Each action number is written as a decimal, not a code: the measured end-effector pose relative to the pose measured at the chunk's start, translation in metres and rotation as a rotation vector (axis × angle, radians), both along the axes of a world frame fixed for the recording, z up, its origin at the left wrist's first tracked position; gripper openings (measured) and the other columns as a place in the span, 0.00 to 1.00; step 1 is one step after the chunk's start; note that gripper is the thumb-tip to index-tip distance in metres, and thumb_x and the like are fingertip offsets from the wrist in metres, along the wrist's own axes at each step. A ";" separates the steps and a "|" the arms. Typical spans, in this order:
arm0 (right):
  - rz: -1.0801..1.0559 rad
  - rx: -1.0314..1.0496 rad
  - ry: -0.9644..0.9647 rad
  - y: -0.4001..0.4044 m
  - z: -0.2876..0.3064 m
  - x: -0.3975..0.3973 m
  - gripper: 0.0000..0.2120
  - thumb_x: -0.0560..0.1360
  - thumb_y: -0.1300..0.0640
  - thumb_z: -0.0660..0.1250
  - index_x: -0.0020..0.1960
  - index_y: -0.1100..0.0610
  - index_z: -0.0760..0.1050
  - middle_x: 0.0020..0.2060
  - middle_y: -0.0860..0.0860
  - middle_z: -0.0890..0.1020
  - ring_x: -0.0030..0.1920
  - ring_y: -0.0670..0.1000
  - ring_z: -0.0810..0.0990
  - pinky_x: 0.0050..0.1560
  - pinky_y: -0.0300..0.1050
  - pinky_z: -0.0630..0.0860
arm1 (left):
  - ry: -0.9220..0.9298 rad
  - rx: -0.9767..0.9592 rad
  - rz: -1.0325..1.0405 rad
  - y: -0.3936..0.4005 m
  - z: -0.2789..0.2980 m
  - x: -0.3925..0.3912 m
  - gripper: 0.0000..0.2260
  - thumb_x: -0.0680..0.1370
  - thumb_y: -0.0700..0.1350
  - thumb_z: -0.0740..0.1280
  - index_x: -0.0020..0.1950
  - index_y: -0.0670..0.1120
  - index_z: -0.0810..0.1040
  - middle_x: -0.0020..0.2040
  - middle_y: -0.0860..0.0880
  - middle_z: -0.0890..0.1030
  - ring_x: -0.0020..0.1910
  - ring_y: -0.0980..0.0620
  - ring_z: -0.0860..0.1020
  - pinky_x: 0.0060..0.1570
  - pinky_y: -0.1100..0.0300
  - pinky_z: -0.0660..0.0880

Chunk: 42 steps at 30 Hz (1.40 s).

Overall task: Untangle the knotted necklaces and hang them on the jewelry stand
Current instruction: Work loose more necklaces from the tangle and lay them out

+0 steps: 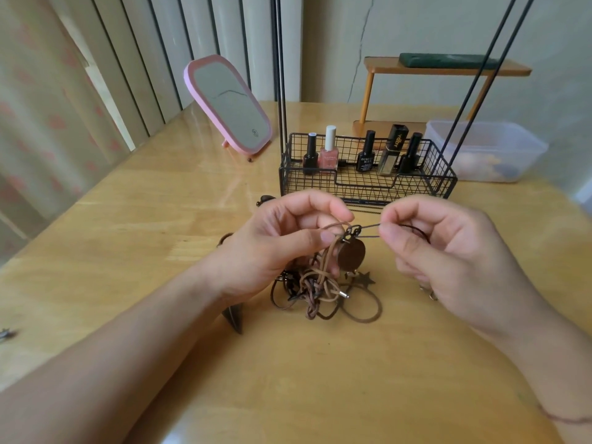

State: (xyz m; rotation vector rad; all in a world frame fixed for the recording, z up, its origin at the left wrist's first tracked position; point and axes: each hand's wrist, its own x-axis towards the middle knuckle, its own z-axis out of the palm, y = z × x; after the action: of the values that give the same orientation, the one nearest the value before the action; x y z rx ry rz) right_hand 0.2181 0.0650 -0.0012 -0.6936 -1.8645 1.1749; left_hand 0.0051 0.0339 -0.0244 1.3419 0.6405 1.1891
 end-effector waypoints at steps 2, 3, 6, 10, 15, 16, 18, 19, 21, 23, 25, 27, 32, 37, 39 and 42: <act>0.035 -0.084 0.031 -0.002 0.002 -0.001 0.07 0.76 0.56 0.70 0.42 0.59 0.76 0.28 0.50 0.71 0.27 0.45 0.65 0.27 0.31 0.63 | -0.002 -0.017 -0.018 -0.001 0.000 0.000 0.10 0.77 0.38 0.65 0.54 0.49 0.82 0.41 0.47 0.81 0.36 0.51 0.82 0.40 0.60 0.79; 0.051 -0.116 0.048 -0.003 0.003 -0.002 0.07 0.74 0.56 0.68 0.42 0.60 0.75 0.29 0.52 0.72 0.27 0.46 0.65 0.26 0.31 0.63 | -0.003 -0.030 -0.020 -0.001 0.000 0.000 0.10 0.77 0.39 0.65 0.54 0.48 0.81 0.41 0.47 0.82 0.36 0.50 0.82 0.40 0.60 0.79; 0.063 -0.134 0.075 -0.005 0.005 -0.003 0.08 0.73 0.56 0.66 0.43 0.61 0.76 0.31 0.52 0.78 0.27 0.46 0.67 0.26 0.30 0.64 | 0.021 -0.052 -0.020 -0.001 0.000 0.001 0.08 0.77 0.43 0.67 0.55 0.48 0.81 0.41 0.46 0.81 0.36 0.51 0.81 0.41 0.59 0.79; 0.071 -0.111 0.085 -0.005 0.004 -0.003 0.06 0.76 0.57 0.69 0.43 0.59 0.77 0.32 0.50 0.80 0.28 0.45 0.69 0.27 0.29 0.65 | 0.111 0.002 -0.029 -0.001 -0.001 0.005 0.13 0.73 0.46 0.76 0.56 0.48 0.80 0.38 0.48 0.78 0.35 0.52 0.79 0.41 0.60 0.78; 0.090 -0.092 0.078 -0.005 0.005 -0.003 0.06 0.75 0.56 0.66 0.42 0.57 0.79 0.29 0.43 0.79 0.29 0.44 0.70 0.28 0.29 0.66 | 0.149 0.003 -0.010 -0.001 -0.001 0.005 0.12 0.76 0.32 0.67 0.55 0.46 0.78 0.33 0.52 0.74 0.30 0.53 0.75 0.35 0.63 0.76; 0.091 -0.104 0.086 -0.006 0.006 -0.002 0.06 0.75 0.56 0.67 0.42 0.58 0.79 0.29 0.44 0.79 0.29 0.44 0.70 0.28 0.29 0.66 | 0.150 -0.001 0.000 -0.001 -0.001 0.005 0.12 0.76 0.32 0.66 0.55 0.45 0.78 0.33 0.51 0.74 0.29 0.52 0.74 0.34 0.63 0.75; 0.087 -0.114 0.101 -0.007 0.008 -0.002 0.07 0.76 0.57 0.70 0.41 0.58 0.79 0.30 0.47 0.80 0.29 0.46 0.70 0.28 0.30 0.67 | 0.146 -0.007 0.006 -0.001 0.000 0.006 0.11 0.76 0.32 0.64 0.54 0.44 0.77 0.32 0.50 0.74 0.28 0.52 0.73 0.32 0.63 0.75; 0.075 -0.110 0.103 -0.008 0.008 -0.002 0.07 0.76 0.56 0.69 0.40 0.57 0.79 0.31 0.49 0.82 0.28 0.47 0.70 0.28 0.32 0.68 | 0.143 -0.011 0.004 -0.001 0.000 0.006 0.10 0.76 0.32 0.64 0.54 0.44 0.77 0.32 0.50 0.74 0.28 0.52 0.73 0.31 0.63 0.74; 0.028 -0.070 0.080 -0.008 0.007 -0.004 0.06 0.75 0.54 0.66 0.40 0.52 0.79 0.33 0.54 0.84 0.26 0.51 0.70 0.27 0.37 0.69 | 0.146 -0.017 -0.005 -0.001 0.000 0.006 0.10 0.77 0.32 0.63 0.55 0.43 0.76 0.32 0.48 0.77 0.27 0.52 0.74 0.30 0.64 0.74; -0.036 -0.034 0.038 -0.009 0.006 -0.005 0.05 0.75 0.52 0.66 0.41 0.51 0.78 0.32 0.56 0.84 0.23 0.52 0.70 0.25 0.41 0.69 | 0.155 -0.013 -0.005 -0.002 0.001 0.006 0.09 0.77 0.33 0.63 0.56 0.42 0.75 0.34 0.47 0.80 0.27 0.52 0.75 0.31 0.64 0.74; -0.079 -0.056 0.020 -0.009 0.005 -0.005 0.05 0.76 0.51 0.65 0.43 0.51 0.76 0.30 0.58 0.83 0.20 0.52 0.69 0.22 0.40 0.67 | 0.142 -0.011 0.004 -0.002 0.002 0.006 0.10 0.78 0.33 0.63 0.57 0.42 0.74 0.36 0.47 0.82 0.28 0.53 0.77 0.33 0.64 0.75; -0.092 -0.082 0.016 -0.010 0.005 -0.006 0.05 0.76 0.50 0.64 0.44 0.50 0.75 0.28 0.59 0.82 0.18 0.53 0.67 0.21 0.38 0.65 | 0.127 -0.004 0.014 -0.003 0.002 0.006 0.11 0.77 0.35 0.65 0.58 0.43 0.74 0.38 0.46 0.83 0.29 0.52 0.78 0.34 0.63 0.76; -0.086 -0.147 0.010 -0.010 0.007 -0.007 0.05 0.75 0.49 0.64 0.44 0.51 0.74 0.23 0.61 0.78 0.17 0.52 0.63 0.19 0.37 0.61 | 0.097 0.007 0.084 -0.004 0.004 0.007 0.14 0.75 0.37 0.67 0.60 0.44 0.75 0.40 0.47 0.85 0.31 0.53 0.81 0.38 0.62 0.78; -0.074 -0.200 -0.023 -0.011 0.002 -0.011 0.05 0.79 0.54 0.62 0.44 0.49 0.72 0.20 0.60 0.75 0.15 0.49 0.61 0.18 0.35 0.60 | 0.075 0.008 0.134 -0.006 0.006 0.009 0.17 0.74 0.36 0.68 0.62 0.46 0.77 0.41 0.46 0.86 0.32 0.51 0.83 0.40 0.60 0.79; -0.091 -0.166 -0.041 -0.011 0.001 -0.011 0.07 0.79 0.53 0.63 0.43 0.46 0.73 0.20 0.60 0.75 0.16 0.49 0.62 0.18 0.36 0.61 | 0.069 -0.006 0.147 -0.007 0.007 0.009 0.16 0.74 0.35 0.68 0.61 0.45 0.78 0.41 0.46 0.86 0.32 0.51 0.83 0.39 0.61 0.80; -0.089 -0.110 -0.064 -0.015 0.004 -0.011 0.02 0.75 0.48 0.65 0.43 0.44 0.73 0.21 0.59 0.77 0.16 0.49 0.64 0.20 0.35 0.62 | 0.057 -0.022 0.166 -0.007 0.008 0.010 0.16 0.73 0.36 0.68 0.59 0.45 0.79 0.40 0.48 0.86 0.31 0.52 0.83 0.38 0.62 0.79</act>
State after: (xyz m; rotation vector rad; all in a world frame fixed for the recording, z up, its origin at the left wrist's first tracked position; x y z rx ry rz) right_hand 0.2074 0.0504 0.0028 -0.8761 -1.8119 1.2173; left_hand 0.0152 0.0268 -0.0163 1.3277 0.8165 1.2757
